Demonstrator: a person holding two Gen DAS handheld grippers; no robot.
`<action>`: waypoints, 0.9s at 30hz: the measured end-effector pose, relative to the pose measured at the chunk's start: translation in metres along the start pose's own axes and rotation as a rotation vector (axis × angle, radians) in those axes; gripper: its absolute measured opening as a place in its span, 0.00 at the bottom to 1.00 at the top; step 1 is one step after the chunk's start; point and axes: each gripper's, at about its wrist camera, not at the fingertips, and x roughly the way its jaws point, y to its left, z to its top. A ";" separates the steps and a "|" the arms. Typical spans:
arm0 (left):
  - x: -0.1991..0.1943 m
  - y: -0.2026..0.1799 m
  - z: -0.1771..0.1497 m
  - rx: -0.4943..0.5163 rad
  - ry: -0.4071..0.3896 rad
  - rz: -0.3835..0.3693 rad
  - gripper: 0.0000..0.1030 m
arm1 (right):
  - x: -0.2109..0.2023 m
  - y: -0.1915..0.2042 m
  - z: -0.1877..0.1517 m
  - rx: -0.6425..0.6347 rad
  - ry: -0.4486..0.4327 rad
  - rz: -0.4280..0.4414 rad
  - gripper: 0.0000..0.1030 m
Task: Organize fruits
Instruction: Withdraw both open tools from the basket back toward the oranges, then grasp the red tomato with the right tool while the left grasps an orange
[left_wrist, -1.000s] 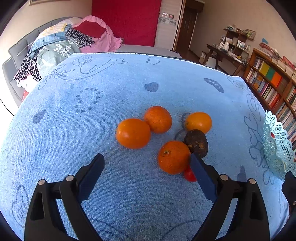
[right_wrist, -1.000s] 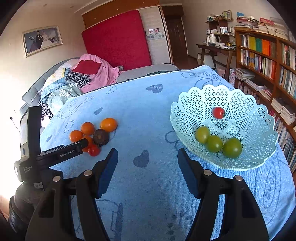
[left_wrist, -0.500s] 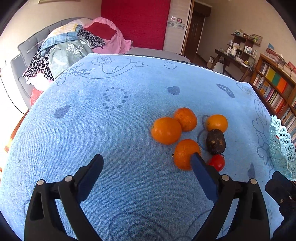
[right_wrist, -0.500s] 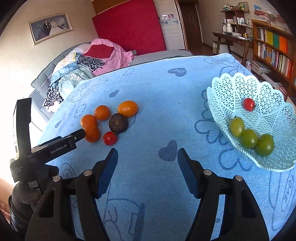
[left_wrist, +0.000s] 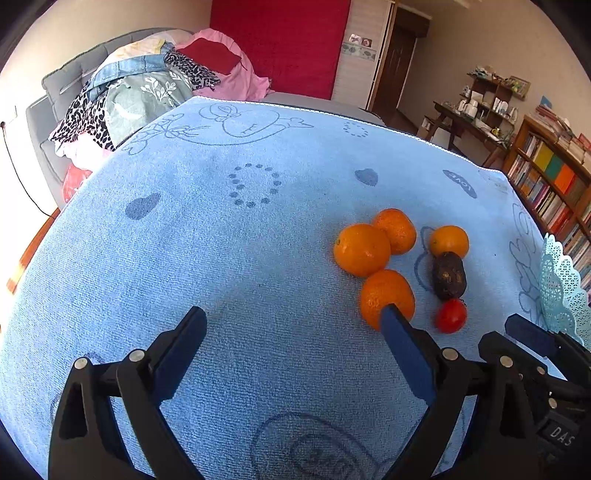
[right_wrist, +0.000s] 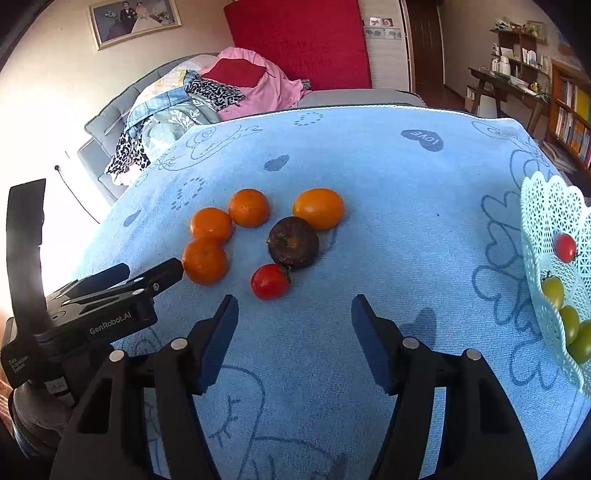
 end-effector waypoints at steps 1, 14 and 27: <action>-0.001 0.000 0.000 -0.001 -0.002 -0.002 0.91 | 0.004 0.001 0.001 -0.003 0.006 0.003 0.57; -0.008 0.012 0.002 -0.014 -0.027 -0.009 0.91 | 0.039 0.015 0.009 -0.024 0.055 0.019 0.34; -0.011 -0.004 0.003 0.029 -0.040 -0.025 0.91 | 0.030 0.009 0.002 -0.021 0.015 -0.005 0.27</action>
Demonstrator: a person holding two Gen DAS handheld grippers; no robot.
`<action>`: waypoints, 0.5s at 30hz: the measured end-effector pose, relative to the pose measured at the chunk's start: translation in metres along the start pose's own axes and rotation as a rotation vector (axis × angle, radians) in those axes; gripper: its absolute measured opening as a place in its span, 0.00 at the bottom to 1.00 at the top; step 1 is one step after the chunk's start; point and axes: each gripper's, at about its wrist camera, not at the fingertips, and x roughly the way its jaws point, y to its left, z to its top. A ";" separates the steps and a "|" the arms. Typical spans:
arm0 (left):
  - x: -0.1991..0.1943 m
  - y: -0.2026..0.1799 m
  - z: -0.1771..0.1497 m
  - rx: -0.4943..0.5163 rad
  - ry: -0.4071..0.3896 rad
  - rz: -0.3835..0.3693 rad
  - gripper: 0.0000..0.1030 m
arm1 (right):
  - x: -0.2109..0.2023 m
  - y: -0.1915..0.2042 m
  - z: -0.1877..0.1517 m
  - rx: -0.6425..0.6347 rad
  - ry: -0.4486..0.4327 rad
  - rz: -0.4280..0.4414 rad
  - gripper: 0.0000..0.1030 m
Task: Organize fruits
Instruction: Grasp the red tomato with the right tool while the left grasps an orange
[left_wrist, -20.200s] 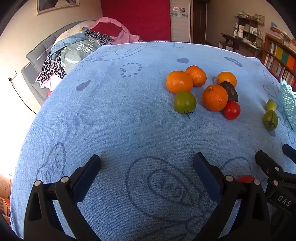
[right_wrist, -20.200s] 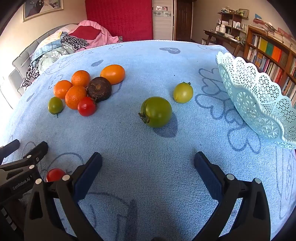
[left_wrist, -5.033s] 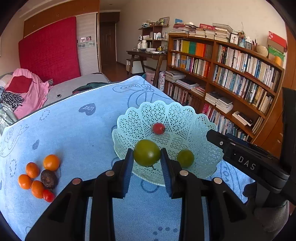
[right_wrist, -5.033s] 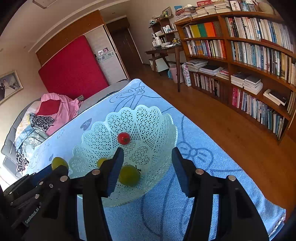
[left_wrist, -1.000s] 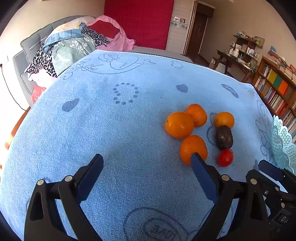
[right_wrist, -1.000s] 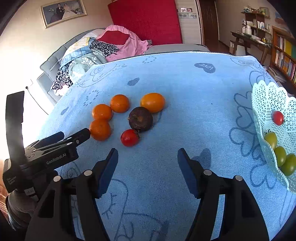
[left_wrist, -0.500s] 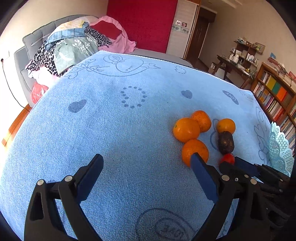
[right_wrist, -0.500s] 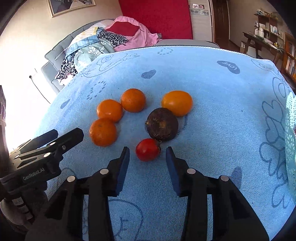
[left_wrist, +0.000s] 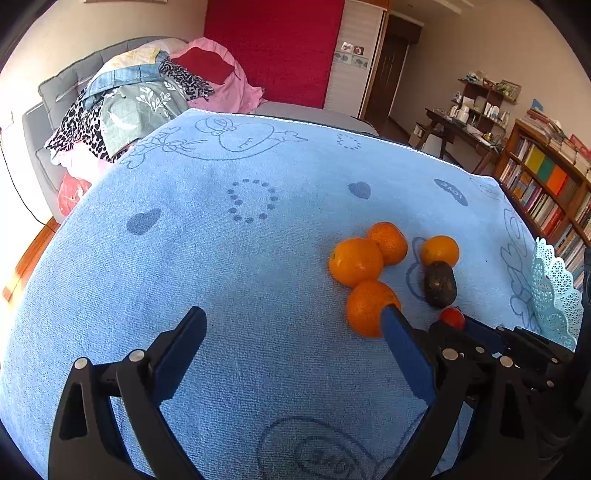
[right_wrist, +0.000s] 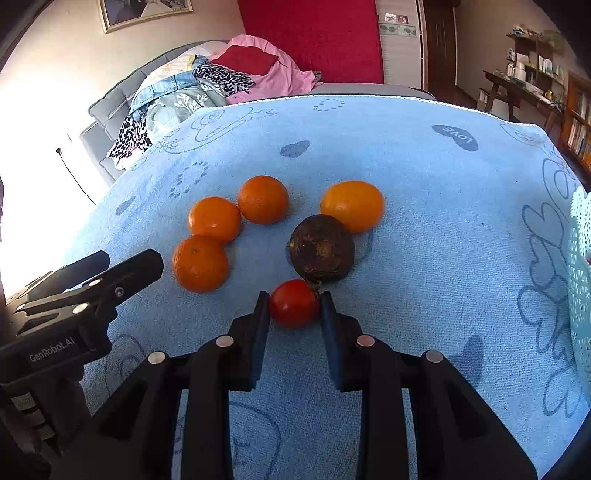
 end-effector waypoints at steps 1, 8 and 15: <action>-0.001 -0.004 0.000 0.010 -0.003 -0.004 0.91 | -0.003 -0.003 -0.001 0.012 -0.004 -0.002 0.27; 0.004 -0.028 0.004 0.059 0.000 -0.033 0.91 | -0.022 -0.026 -0.009 0.074 -0.030 -0.038 0.27; 0.018 -0.045 0.007 0.080 0.036 -0.051 0.90 | -0.030 -0.036 -0.015 0.106 -0.043 -0.041 0.27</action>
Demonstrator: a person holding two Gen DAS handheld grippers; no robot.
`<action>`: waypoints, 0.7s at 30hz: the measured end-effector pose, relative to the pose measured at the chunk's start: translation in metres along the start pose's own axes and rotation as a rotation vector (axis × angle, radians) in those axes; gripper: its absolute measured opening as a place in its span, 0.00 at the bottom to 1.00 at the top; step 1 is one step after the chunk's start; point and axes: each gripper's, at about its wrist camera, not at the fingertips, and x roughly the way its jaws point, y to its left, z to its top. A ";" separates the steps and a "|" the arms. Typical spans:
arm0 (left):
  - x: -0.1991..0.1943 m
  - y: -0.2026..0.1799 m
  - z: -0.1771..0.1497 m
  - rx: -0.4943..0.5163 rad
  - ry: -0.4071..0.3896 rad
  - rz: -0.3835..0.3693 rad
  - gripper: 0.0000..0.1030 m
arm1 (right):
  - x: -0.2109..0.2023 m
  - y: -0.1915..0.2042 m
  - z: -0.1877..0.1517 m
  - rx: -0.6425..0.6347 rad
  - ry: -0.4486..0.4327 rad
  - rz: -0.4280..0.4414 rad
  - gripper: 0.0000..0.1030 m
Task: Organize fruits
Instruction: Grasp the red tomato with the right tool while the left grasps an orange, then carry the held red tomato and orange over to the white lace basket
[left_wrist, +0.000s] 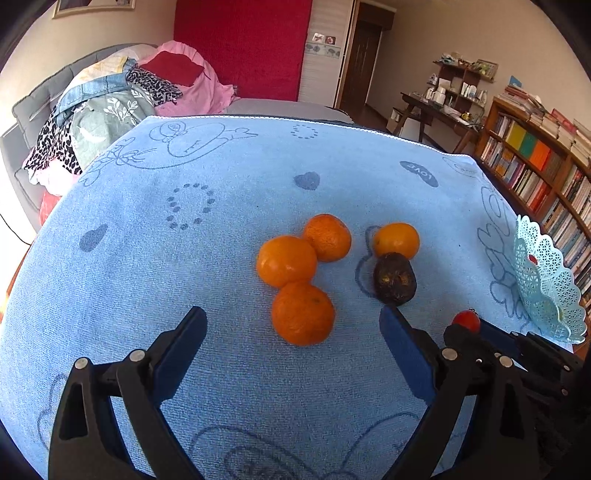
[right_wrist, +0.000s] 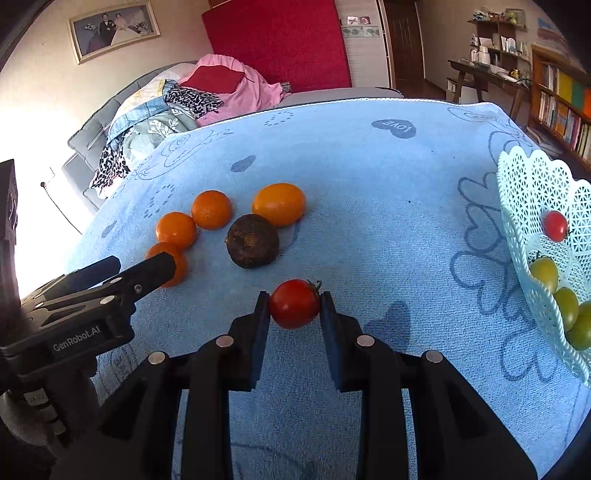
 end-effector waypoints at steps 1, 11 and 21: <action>0.002 -0.001 0.000 0.001 0.004 -0.001 0.87 | 0.000 0.000 0.000 0.001 -0.001 0.002 0.27; 0.022 -0.005 -0.002 -0.009 0.066 -0.013 0.47 | -0.005 -0.003 -0.002 0.018 -0.012 0.008 0.28; 0.013 0.001 -0.007 -0.012 0.067 -0.019 0.37 | -0.012 -0.006 -0.003 0.035 -0.026 0.004 0.28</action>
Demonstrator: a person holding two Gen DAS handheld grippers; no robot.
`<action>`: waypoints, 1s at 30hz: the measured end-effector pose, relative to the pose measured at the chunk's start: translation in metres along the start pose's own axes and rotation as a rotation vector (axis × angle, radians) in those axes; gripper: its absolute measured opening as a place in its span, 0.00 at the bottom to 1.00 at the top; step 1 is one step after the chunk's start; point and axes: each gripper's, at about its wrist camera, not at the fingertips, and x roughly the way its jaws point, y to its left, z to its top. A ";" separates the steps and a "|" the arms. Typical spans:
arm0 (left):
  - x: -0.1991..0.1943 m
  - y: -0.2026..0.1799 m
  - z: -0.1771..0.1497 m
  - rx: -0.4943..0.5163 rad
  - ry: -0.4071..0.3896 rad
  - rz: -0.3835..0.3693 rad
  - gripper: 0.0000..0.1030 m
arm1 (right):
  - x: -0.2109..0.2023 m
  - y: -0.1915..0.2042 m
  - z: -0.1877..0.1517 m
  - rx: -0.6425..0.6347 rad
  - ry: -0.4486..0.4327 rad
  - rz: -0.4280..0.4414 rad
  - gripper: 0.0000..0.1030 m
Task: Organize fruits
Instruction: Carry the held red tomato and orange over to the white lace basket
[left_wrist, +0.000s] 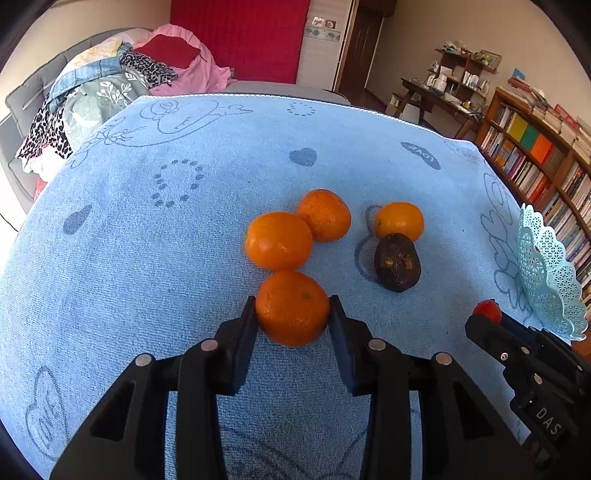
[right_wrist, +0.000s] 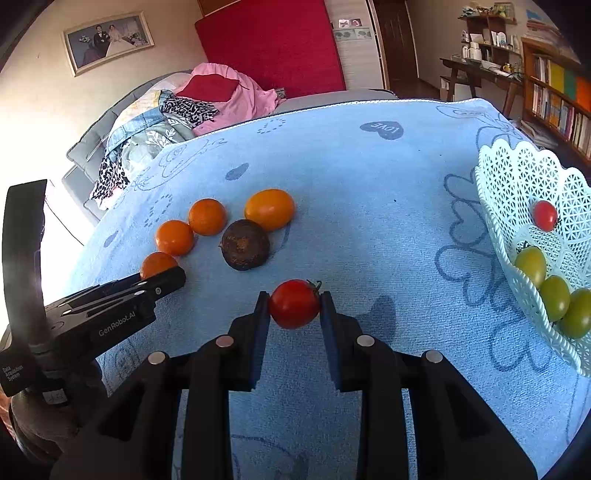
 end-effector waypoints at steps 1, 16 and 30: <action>-0.002 0.000 0.000 0.000 -0.002 -0.001 0.37 | -0.001 0.000 0.000 0.000 -0.002 0.000 0.28; -0.035 -0.015 0.001 0.026 -0.059 -0.032 0.37 | -0.034 -0.008 0.003 0.033 -0.065 0.001 0.28; -0.062 -0.049 -0.001 0.092 -0.107 -0.068 0.37 | -0.079 -0.034 0.004 0.094 -0.151 -0.017 0.28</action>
